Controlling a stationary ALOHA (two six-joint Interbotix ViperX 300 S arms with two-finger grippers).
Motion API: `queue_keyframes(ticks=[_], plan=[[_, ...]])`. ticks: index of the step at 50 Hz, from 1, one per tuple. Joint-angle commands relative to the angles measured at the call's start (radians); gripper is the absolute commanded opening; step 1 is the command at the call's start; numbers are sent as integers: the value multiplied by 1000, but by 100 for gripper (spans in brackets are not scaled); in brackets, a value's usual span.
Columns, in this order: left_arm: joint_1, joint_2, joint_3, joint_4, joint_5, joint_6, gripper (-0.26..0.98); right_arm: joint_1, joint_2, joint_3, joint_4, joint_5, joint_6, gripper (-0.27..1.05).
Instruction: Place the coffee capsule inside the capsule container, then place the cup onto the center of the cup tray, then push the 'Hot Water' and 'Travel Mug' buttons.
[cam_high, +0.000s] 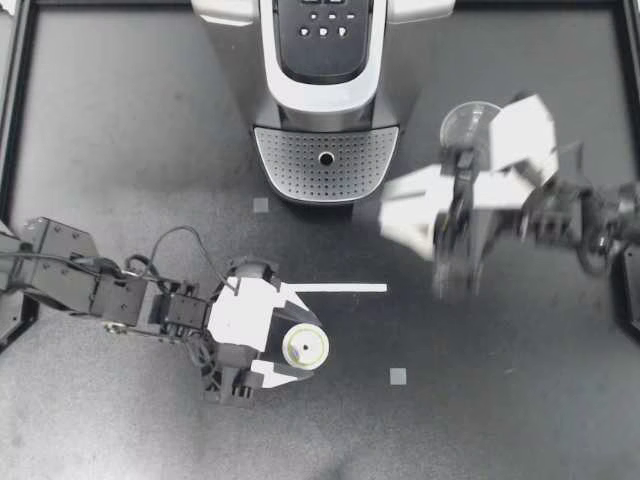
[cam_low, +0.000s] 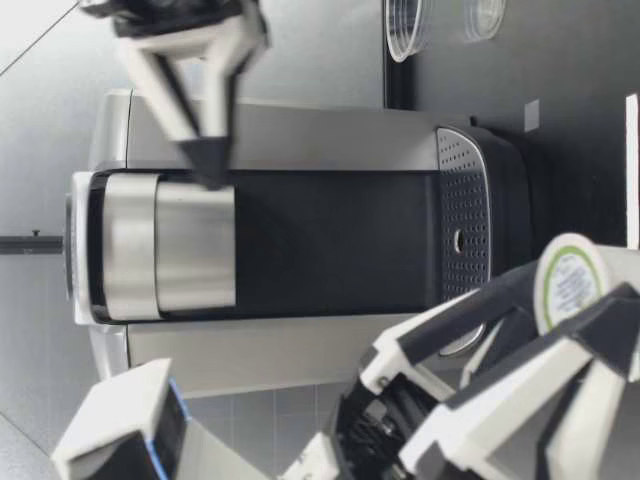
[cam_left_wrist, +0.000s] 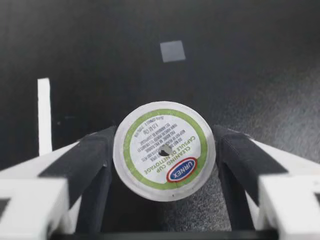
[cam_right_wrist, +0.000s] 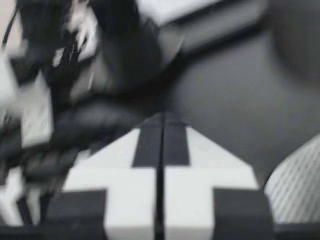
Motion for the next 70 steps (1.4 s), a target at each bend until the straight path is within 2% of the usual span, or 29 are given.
queue_keyframes(ticks=[1, 12, 34, 44, 70], plan=[[-3, -35, -11, -6, -9, 2, 48, -38, -15, -14, 3, -63, -3, 4], [-3, -58, -9, -9, -9, 2, 48, -103, 12, -51, 3, -118, -17, 4], [-3, -66, -9, -11, -9, 2, 48, -109, 21, -110, 5, -164, -100, 4], [-3, -66, -9, -11, -8, 2, 48, -132, 9, -118, 8, -206, -103, 4], [-3, -66, -21, -11, -9, 3, 48, -209, -6, -215, 8, -235, -147, 4]])
